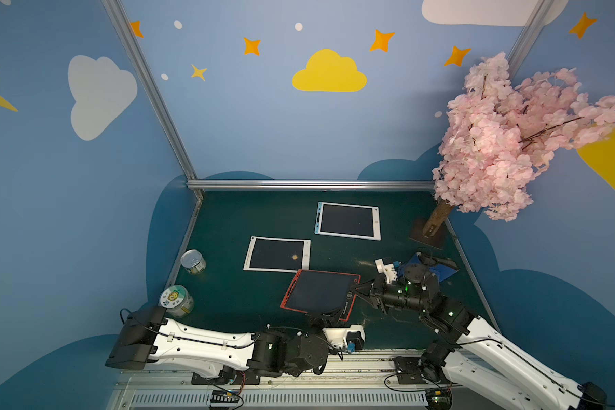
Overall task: Wipe the drawing tablet
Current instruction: Pick up the drawing tablet from the center of the board.
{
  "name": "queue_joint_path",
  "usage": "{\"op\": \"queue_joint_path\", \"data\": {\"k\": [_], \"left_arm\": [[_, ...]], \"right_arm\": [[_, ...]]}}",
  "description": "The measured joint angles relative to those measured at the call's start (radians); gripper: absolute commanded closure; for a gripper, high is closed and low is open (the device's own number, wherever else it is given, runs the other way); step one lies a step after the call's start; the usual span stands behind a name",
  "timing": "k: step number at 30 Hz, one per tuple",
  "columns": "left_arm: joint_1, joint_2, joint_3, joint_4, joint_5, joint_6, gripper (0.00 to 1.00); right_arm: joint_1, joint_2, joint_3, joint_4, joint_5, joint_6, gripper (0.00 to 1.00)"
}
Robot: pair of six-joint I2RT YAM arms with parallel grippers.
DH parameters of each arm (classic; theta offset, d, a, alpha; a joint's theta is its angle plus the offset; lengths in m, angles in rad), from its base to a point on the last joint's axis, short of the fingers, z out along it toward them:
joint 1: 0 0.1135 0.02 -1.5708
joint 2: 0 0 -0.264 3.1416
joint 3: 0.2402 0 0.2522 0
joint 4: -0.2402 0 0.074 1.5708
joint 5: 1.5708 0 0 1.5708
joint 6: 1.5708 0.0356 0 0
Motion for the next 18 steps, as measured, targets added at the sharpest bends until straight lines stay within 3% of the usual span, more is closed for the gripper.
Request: {"op": "queue_joint_path", "data": {"k": [11, 12, 14, 17, 18], "left_arm": [[-0.012, 0.008, 0.0, 0.008, -0.018, 0.027, 0.78], [-0.014, 0.008, 0.0, 0.008, -0.018, 0.028, 0.81], [-0.019, 0.008, 0.0, 0.011, -0.03, 0.042, 0.97], [-0.018, 0.007, 0.0, 0.022, -0.048, 0.052, 0.98], [-0.019, 0.007, 0.0, 0.021, -0.046, 0.053, 0.97]], "right_arm": [[0.039, -0.008, 0.0, -0.019, 0.024, 0.045, 1.0], [0.047, -0.013, 0.0, -0.023, 0.031, 0.049, 1.0], [0.059, -0.022, 0.0, -0.04, 0.049, 0.061, 1.0], [0.064, -0.034, -0.013, -0.066, 0.061, 0.124, 1.0], [0.067, -0.039, -0.018, -0.065, 0.063, 0.138, 0.93]]}}
